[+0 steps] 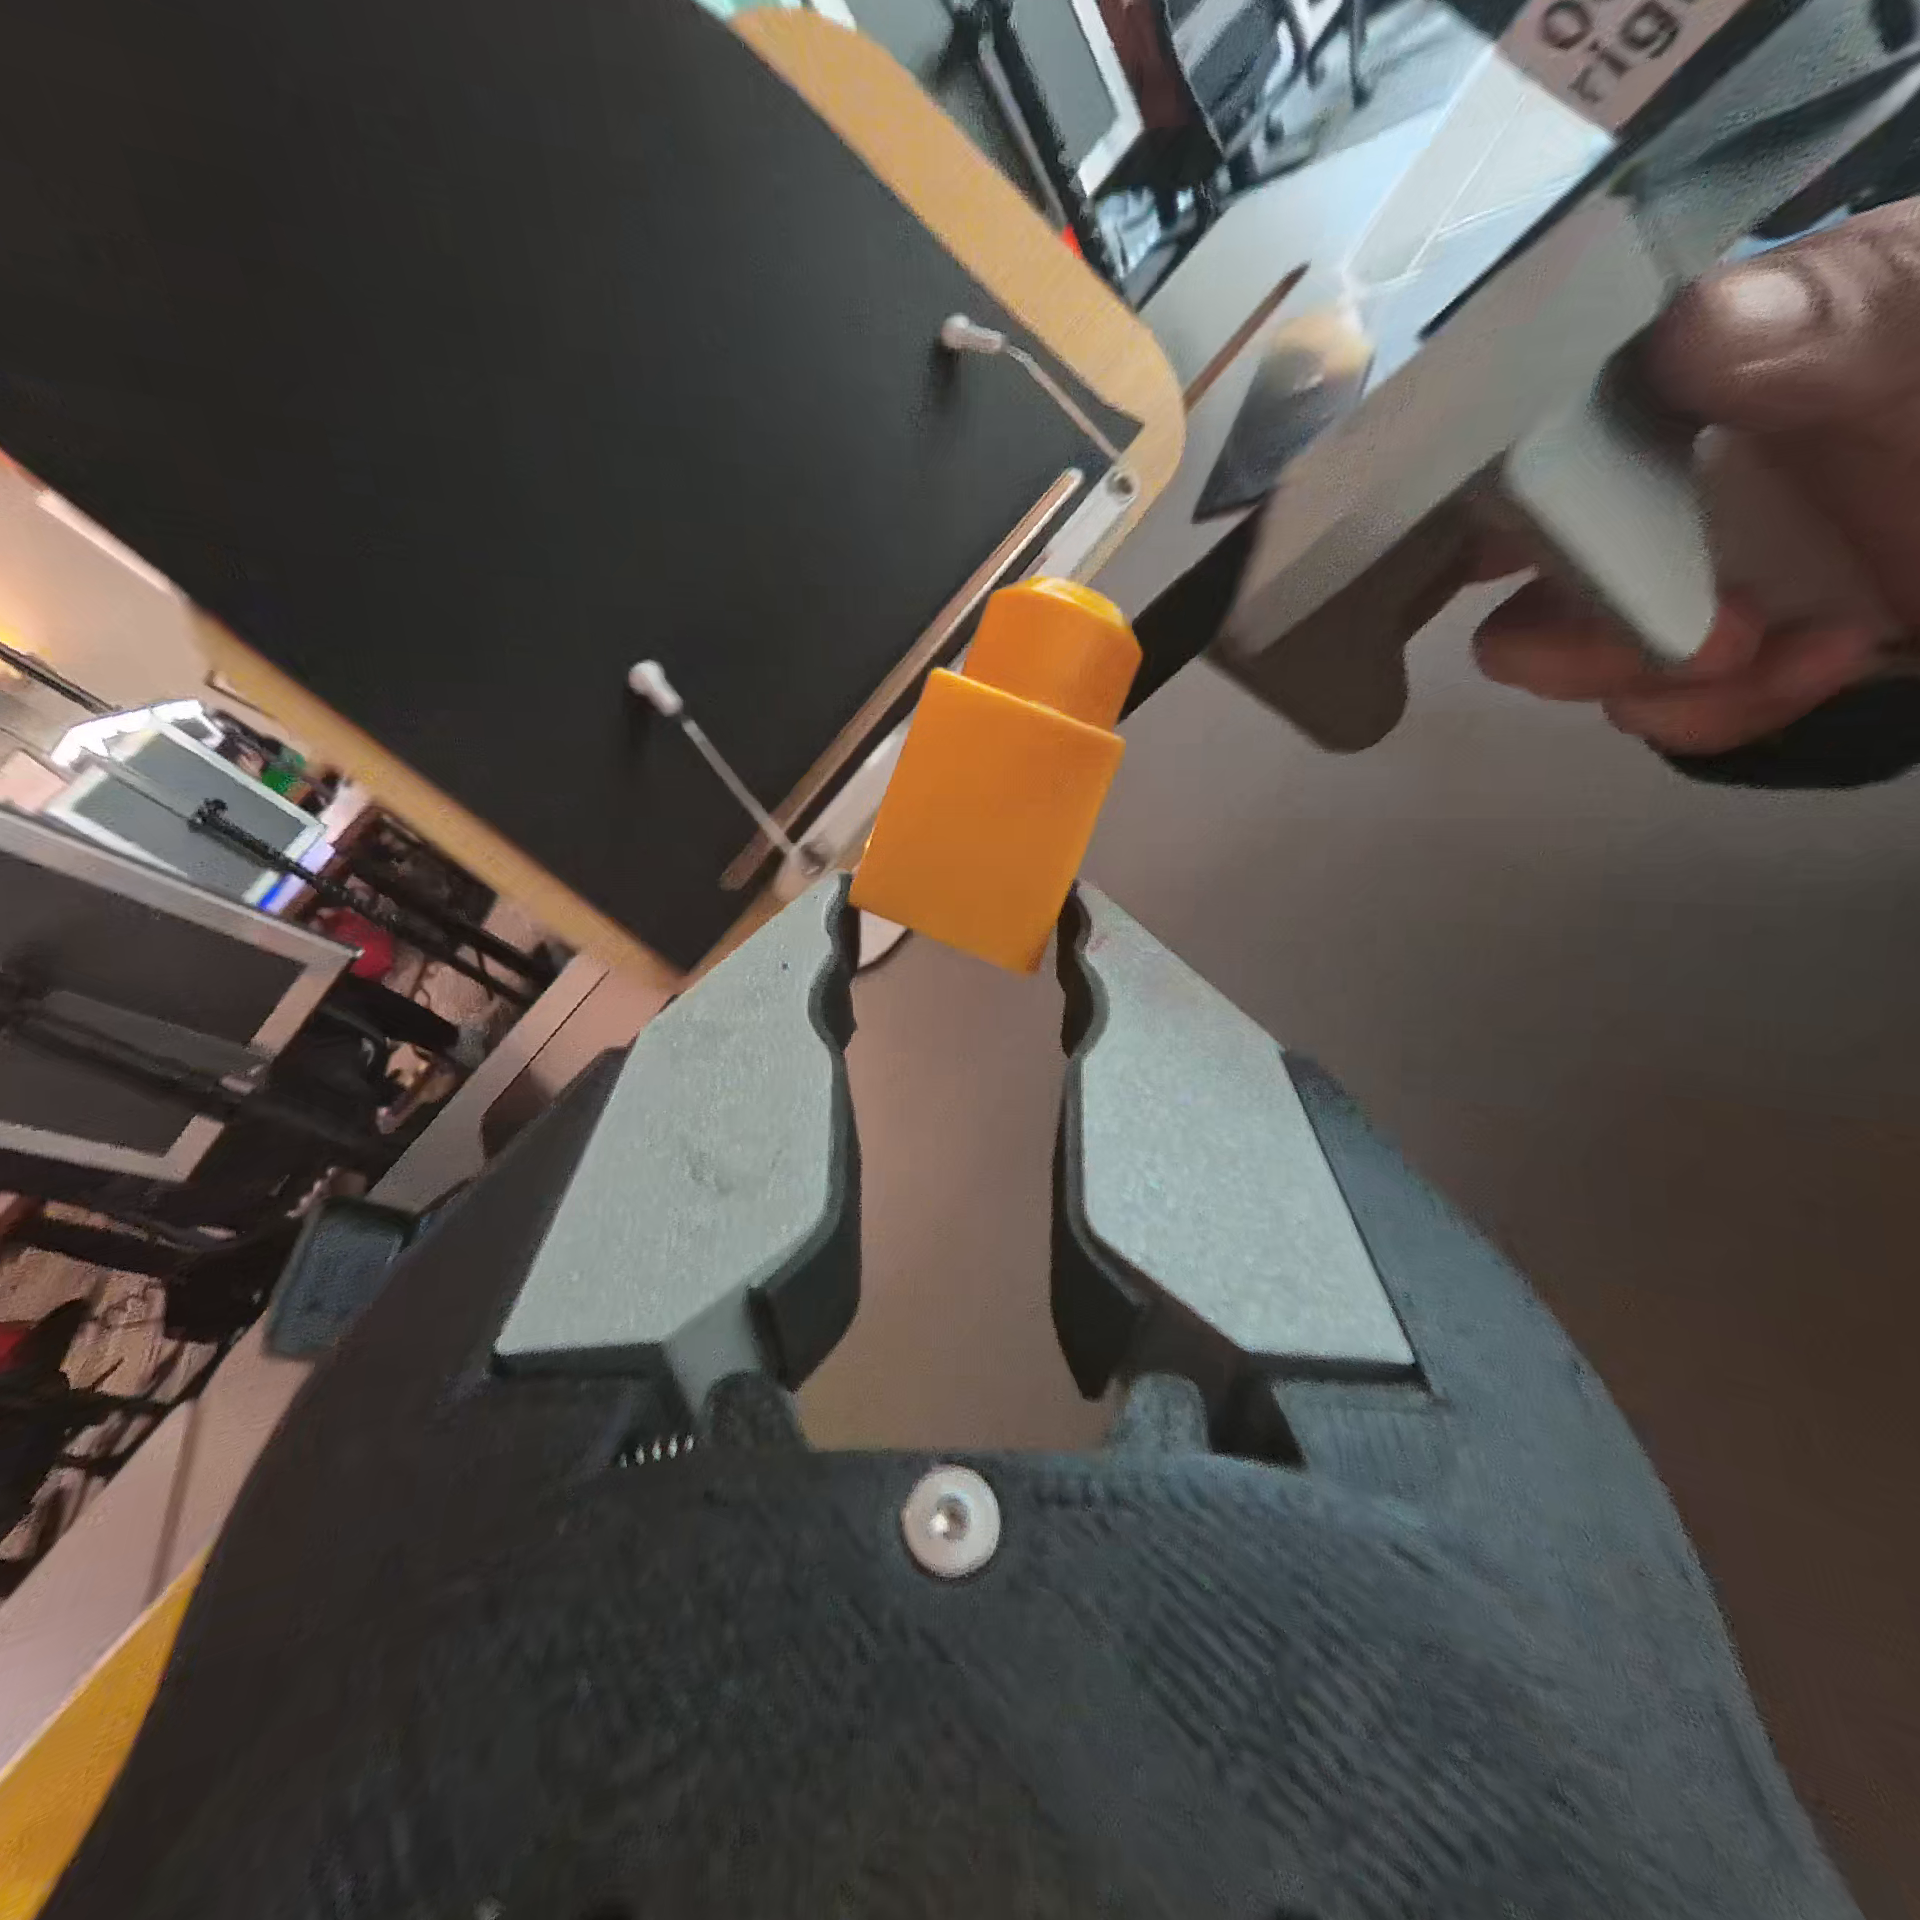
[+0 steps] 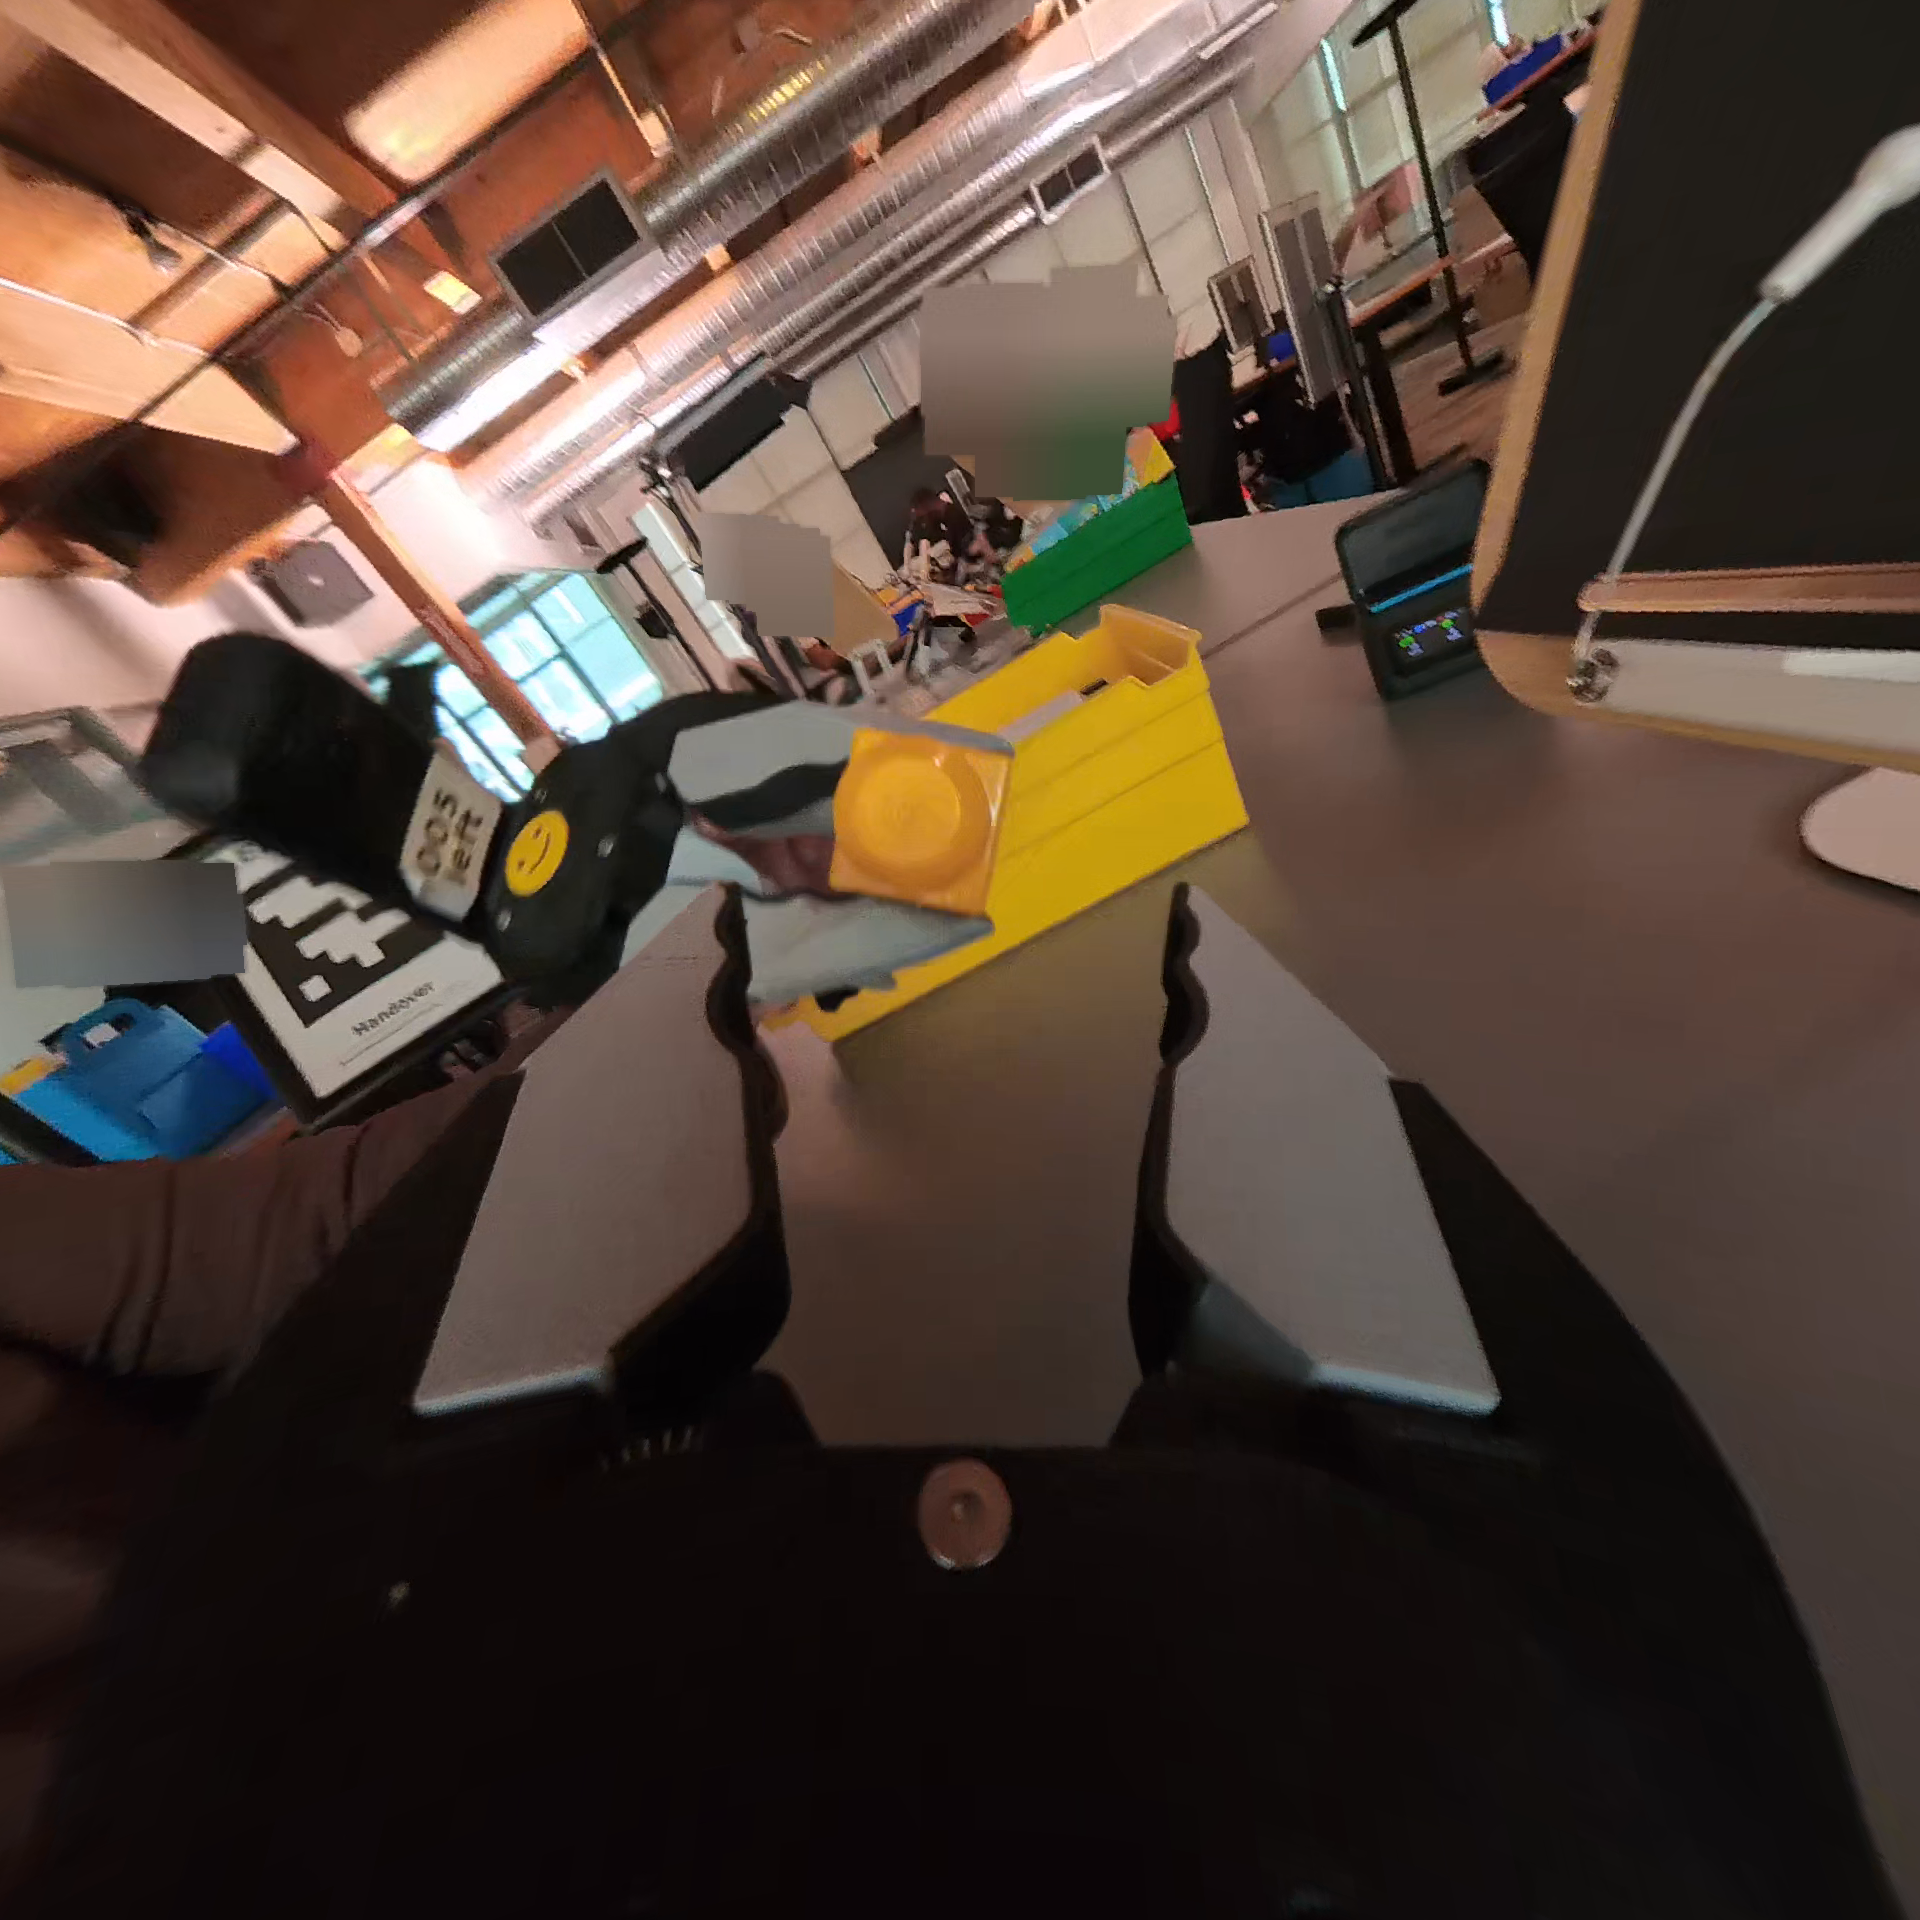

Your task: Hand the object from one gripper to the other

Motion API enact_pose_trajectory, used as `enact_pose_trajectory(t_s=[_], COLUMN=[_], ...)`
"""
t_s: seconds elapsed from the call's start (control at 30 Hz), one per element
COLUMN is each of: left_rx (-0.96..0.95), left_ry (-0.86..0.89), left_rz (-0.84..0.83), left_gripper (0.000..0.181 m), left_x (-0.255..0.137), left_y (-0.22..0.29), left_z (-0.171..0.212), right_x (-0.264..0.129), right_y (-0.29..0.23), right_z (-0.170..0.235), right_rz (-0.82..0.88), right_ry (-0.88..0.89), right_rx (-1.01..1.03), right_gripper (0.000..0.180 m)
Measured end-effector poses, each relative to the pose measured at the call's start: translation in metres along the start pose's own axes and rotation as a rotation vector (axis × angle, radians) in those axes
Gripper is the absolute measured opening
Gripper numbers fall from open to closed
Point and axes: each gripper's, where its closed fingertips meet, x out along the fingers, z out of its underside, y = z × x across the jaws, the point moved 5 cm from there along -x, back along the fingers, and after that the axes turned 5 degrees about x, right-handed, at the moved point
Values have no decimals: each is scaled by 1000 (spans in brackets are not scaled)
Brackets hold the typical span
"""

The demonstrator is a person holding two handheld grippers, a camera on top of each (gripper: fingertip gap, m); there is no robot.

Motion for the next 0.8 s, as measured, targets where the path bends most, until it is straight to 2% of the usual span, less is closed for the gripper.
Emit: enact_pose_trajectory(t_s=[0.03, 0.1, 0.17, 0.3, 0.37, 0.4, 0.47, 0.57, 0.6, 0.73, 0.8], left_rx=[8, 33, 50, 107, 51, 0, -183, -500, -598, -939, -1028], left_ry=[12, 28, 42, 22, 20, 12, -5, 39, 81, 198, 256], left_rz=[-25, -79, -97, -77, 11, 72, 237, 403, 469, 699, 742], left_gripper=[36, 36, 36, 34, 30, 26, 29, 48, 50, 78, 69], left_x=[10, 25, 36, 46, 49, 50, 47, 43, 40, 33, 31], left_y=[9, 20, 26, 35, 41, 44, 48, 39, 36, 28, 22], left_z=[0, 0, -1, 3, 15, 22, 34, 38, 36, 28, 27], right_x=[-1, -2, -2, -4, -7, -10, -19, -21, -20, -7, -1], right_y=[5, 18, 20, 30, 37, 43, 52, 52, 50, 35, 26], right_z=[2, 8, 9, 8, 5, 2, 0, 5, 6, 21, 28], right_rz=[30, 102, 71, 100, 185, 270, 454, 613, 652, 706, 722], right_ry=[-13, -46, -44, -56, -76, -85, -136, -260, -292, -413, -434], right_rx=[1, 13, 30, 2, -80, -147, -327, -585, -679, -1083, -1235], right_gripper=[73, 51, 37, 33, 33, 33, 33, 33, 33, 33, 34])
